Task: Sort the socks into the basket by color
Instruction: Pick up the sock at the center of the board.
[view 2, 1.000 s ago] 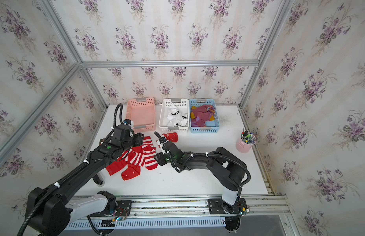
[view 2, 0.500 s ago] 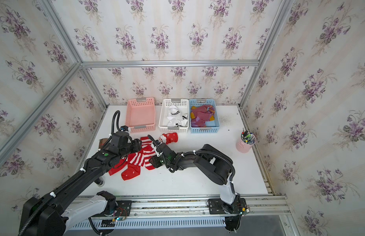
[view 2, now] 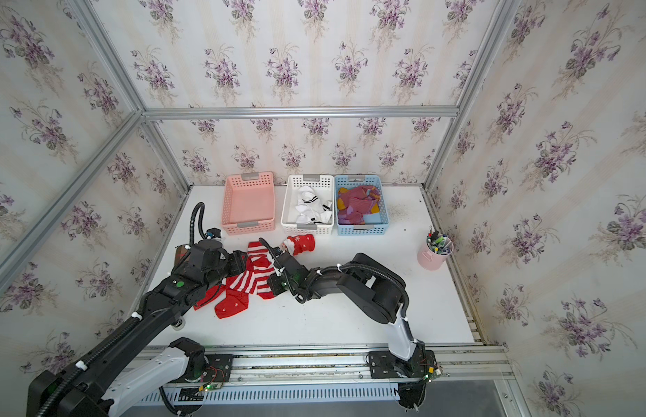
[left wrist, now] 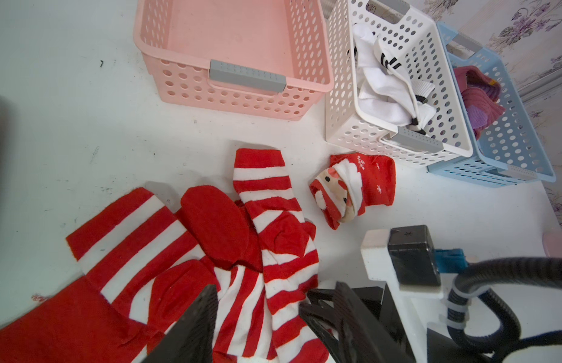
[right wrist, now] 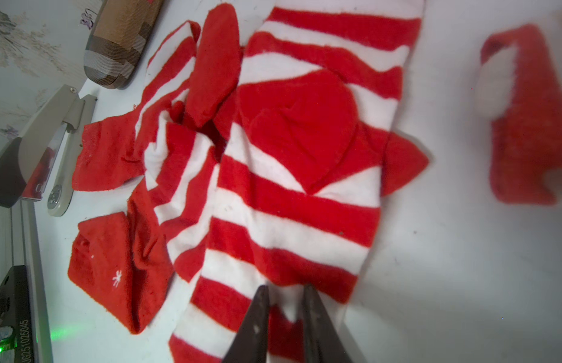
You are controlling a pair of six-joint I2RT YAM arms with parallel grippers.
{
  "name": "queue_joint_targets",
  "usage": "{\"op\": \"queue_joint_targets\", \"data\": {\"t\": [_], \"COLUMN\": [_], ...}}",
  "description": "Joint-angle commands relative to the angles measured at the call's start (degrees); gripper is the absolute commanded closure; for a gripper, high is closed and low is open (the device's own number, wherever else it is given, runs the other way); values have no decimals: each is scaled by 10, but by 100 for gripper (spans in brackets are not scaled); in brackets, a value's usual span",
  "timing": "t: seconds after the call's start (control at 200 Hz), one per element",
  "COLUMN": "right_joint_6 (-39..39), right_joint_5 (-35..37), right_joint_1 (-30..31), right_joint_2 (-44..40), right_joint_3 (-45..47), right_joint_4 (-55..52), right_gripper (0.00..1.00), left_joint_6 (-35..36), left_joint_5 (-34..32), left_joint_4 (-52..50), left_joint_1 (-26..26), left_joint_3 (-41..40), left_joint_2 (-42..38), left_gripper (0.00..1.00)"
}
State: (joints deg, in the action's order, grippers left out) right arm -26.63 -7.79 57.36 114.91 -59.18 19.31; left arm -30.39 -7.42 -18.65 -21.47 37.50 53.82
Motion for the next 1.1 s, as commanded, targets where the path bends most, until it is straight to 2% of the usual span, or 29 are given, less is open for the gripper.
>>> {"op": "queue_joint_targets", "data": {"t": [0.0,0.185,0.585,0.809,1.094], "right_joint_6": [-4,3,46,104,133], "right_joint_5": [11,14,33,37,26], "right_joint_1": [-1,0,0,-7,-36], "right_joint_2": [4,-11,-123,-160,-141], "right_joint_3": [-1,1,-3,-97,-198], "right_joint_4": [-8,-13,-57,-111,-131], "right_gripper": [86,100,100,100,100], "left_joint_6": [-8,-7,0,0,-5], "left_joint_5": [-2,-7,-5,-8,-7], "left_joint_4": [-5,-15,-21,-23,-22], "left_joint_1": [-1,-1,-1,-2,-2], "left_joint_3": [-4,-8,-2,-7,-23], "left_joint_2": [-10,-26,-28,-38,-49], "left_gripper": [39,39,39,39,38]}}
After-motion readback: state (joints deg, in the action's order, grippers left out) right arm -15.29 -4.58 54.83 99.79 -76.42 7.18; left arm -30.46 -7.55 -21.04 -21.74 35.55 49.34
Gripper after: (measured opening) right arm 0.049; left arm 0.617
